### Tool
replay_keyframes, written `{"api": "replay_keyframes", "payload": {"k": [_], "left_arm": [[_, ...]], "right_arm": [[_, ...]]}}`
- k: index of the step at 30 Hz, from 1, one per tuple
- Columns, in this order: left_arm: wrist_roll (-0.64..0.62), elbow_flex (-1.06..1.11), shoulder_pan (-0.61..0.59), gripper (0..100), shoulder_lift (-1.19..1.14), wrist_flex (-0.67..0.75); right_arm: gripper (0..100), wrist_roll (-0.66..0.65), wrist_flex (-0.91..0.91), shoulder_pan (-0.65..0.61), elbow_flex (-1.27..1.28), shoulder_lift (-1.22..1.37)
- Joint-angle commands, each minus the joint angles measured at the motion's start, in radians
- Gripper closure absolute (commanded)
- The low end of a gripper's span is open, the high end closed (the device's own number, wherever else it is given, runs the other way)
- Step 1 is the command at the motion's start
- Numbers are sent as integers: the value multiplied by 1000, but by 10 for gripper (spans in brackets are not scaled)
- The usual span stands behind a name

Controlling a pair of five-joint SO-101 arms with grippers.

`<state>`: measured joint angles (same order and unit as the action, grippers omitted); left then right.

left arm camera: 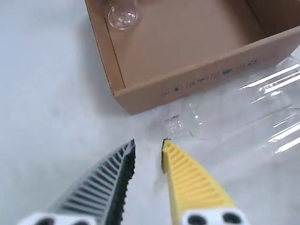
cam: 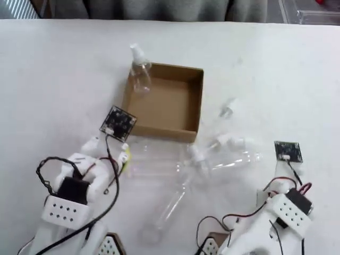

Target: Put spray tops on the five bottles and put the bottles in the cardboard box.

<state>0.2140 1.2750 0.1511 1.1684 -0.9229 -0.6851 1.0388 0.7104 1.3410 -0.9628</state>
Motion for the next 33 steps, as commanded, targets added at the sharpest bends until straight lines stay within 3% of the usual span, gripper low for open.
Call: {"api": "replay_keyframes", "payload": {"k": [1, 4, 9, 19, 26, 33], "left_arm": [[8, -95, 13, 937, 21, -81], [8, -169, 19, 981, 16, -144], [87, -256, 48, 960, 16, -222], [517, -299, 421, 943, 15, -385], [641, -307, 481, 942, -7, -341], [703, -446, 475, 941, -348, -264]], "right_arm": [[972, 11, -38, 50, 2, -22], [971, -43, -44, 47, 44, -30], [971, -63, -45, 38, 49, -30], [971, -71, -47, 36, 61, -31], [971, -72, -58, 36, 64, -30], [971, -72, -58, 36, 66, -30]]}}
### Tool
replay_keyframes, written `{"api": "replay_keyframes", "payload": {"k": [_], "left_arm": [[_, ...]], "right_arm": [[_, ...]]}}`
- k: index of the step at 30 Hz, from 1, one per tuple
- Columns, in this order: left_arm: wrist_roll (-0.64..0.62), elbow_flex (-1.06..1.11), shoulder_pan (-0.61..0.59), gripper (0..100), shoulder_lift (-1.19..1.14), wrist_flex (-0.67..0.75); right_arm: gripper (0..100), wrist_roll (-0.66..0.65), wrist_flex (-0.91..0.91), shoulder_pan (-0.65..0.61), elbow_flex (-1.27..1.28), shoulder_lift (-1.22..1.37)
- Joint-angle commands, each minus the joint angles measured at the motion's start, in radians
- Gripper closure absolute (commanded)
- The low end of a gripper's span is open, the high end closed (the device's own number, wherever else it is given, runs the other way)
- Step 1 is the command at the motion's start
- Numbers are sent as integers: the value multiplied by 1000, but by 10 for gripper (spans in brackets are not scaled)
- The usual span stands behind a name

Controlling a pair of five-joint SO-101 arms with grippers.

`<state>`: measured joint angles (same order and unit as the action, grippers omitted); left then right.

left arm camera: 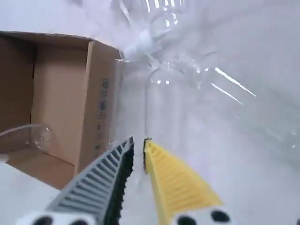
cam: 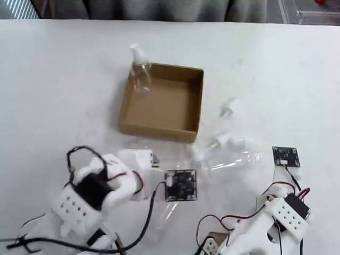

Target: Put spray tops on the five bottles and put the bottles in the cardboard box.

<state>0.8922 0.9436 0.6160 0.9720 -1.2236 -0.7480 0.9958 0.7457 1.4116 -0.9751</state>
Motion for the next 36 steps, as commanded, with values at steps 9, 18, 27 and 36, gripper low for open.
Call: {"api": "replay_keyframes", "payload": {"k": [9, 18, 27, 36], "left_arm": [[37, -293, 7, 809, -555, 112], [43, -381, -13, 796, -757, 155], [44, -491, -15, 793, -972, 150], [44, -517, -13, 793, -1053, 147]], "right_arm": [[971, -11, -15, 1, -5, -18], [971, -54, -15, 1, 5, -19], [971, -58, -15, 1, 6, -19], [971, -58, -15, 1, 6, -19]]}}
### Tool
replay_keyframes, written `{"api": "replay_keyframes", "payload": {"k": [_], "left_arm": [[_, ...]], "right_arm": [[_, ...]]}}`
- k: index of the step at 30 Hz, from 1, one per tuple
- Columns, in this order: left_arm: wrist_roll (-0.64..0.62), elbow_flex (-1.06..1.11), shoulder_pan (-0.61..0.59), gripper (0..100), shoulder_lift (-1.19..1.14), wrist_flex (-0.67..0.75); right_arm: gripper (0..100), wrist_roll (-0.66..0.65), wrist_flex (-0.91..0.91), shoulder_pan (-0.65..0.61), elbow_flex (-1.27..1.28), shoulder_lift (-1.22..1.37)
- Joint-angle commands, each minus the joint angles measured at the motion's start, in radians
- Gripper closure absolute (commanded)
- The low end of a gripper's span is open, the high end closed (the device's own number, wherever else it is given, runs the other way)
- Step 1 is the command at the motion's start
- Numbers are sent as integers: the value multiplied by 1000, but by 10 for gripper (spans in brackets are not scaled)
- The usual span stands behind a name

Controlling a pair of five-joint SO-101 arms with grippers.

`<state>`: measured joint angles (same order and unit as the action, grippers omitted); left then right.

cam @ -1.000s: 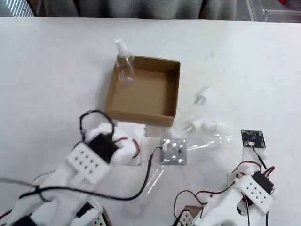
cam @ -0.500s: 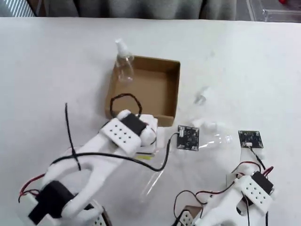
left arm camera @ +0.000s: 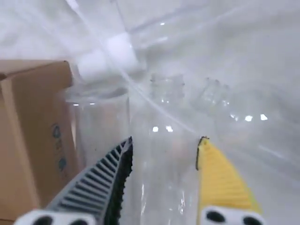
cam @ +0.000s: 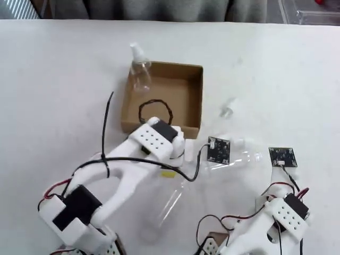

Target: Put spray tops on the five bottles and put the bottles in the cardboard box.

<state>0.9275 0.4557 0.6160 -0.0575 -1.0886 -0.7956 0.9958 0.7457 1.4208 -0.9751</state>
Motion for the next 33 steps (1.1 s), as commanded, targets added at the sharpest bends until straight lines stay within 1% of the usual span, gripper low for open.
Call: {"api": "replay_keyframes", "payload": {"k": [1, 11, 16, 21, 26, 33], "left_arm": [[9, -26, -13, 793, -24, 11], [5, -20, -22, 797, -7, -132], [9, 91, -82, 797, 77, -103], [11, 233, -160, 797, 231, -89], [11, 377, -228, 796, 463, -95], [0, 548, -390, 797, 728, -95]], "right_arm": [[971, -11, -15, 1, -3, -19], [971, -11, -16, 1, -3, -19], [971, -12, -16, 1, -3, -19], [971, -12, -16, 1, -3, -19], [971, -12, -16, 1, -2, -19], [971, -12, -16, 1, -2, -19]]}}
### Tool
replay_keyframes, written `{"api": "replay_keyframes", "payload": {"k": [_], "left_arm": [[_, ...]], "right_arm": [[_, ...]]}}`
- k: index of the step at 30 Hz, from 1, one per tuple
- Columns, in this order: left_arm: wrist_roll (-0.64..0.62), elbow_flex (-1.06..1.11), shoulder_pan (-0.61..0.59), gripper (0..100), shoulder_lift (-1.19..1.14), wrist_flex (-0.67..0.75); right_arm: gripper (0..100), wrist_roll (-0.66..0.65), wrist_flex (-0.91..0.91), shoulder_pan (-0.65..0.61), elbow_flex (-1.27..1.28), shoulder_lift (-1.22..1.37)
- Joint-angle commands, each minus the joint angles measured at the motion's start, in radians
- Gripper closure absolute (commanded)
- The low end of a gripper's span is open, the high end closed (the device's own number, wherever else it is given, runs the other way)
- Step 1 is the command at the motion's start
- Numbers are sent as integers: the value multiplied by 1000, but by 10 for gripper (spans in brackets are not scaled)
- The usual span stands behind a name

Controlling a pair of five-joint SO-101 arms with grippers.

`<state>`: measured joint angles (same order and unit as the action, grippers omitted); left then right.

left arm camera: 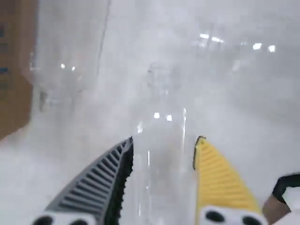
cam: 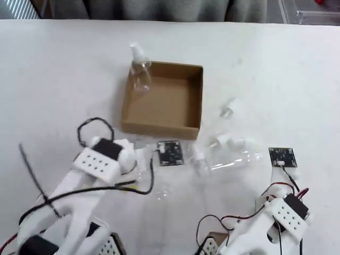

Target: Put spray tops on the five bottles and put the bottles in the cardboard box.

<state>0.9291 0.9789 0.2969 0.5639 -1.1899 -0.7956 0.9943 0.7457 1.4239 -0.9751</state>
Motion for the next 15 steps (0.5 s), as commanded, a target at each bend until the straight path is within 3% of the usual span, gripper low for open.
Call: {"api": "replay_keyframes", "payload": {"k": [1, 8, 15], "left_arm": [[-2, 37, -97, 797, 130, 5], [-20, 46, -260, 793, 180, 5], [49, 18, -240, 737, 188, -49]], "right_arm": [[971, -12, -15, 1, -5, -19], [971, -12, -15, 1, -5, -19], [971, -12, -15, 1, -5, -19]]}}
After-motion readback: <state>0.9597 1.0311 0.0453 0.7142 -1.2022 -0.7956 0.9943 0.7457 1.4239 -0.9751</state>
